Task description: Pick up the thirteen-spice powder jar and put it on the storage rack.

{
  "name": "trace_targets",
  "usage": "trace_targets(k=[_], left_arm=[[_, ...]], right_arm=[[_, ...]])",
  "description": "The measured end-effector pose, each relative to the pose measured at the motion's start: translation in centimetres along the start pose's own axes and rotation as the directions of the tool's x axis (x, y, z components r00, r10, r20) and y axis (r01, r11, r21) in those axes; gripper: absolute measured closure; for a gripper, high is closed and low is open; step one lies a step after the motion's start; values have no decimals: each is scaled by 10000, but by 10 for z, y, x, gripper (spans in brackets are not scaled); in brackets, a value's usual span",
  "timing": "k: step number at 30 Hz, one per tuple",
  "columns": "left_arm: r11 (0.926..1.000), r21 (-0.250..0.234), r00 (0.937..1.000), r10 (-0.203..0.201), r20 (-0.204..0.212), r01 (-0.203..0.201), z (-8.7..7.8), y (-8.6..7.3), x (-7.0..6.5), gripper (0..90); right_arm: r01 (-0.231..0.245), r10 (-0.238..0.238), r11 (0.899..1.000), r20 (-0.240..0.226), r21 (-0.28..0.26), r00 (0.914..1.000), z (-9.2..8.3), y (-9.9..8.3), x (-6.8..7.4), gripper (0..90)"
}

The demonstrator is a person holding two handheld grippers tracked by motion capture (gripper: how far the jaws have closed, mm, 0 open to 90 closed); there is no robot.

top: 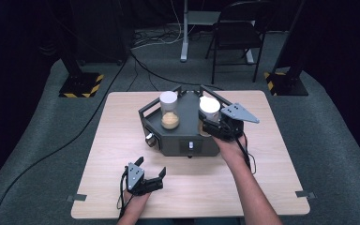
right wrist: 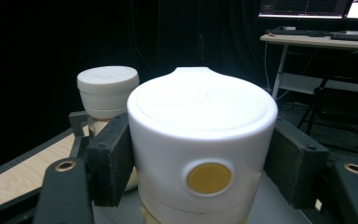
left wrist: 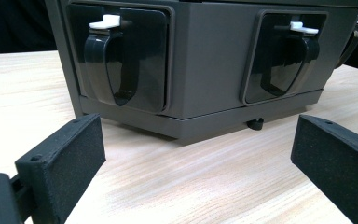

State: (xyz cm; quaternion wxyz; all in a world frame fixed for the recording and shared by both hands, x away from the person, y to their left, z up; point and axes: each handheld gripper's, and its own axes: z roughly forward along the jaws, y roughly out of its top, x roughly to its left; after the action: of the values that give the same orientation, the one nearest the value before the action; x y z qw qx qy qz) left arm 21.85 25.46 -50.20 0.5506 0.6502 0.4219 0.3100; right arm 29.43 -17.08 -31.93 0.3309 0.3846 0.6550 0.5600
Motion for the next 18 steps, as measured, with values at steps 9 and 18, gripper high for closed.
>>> trace_targets(k=[9,18], left_arm=[[10000,-25,10000,-29,58,29,-1,0,1,22],[10000,27,9999,92,84,-92,-1,0,0,21]], right_arm=[[-23,27,9999,344,-112,9994,19,-5,7,298],[-129,141,9996,475,-255,9988,33,-6,6,298]])
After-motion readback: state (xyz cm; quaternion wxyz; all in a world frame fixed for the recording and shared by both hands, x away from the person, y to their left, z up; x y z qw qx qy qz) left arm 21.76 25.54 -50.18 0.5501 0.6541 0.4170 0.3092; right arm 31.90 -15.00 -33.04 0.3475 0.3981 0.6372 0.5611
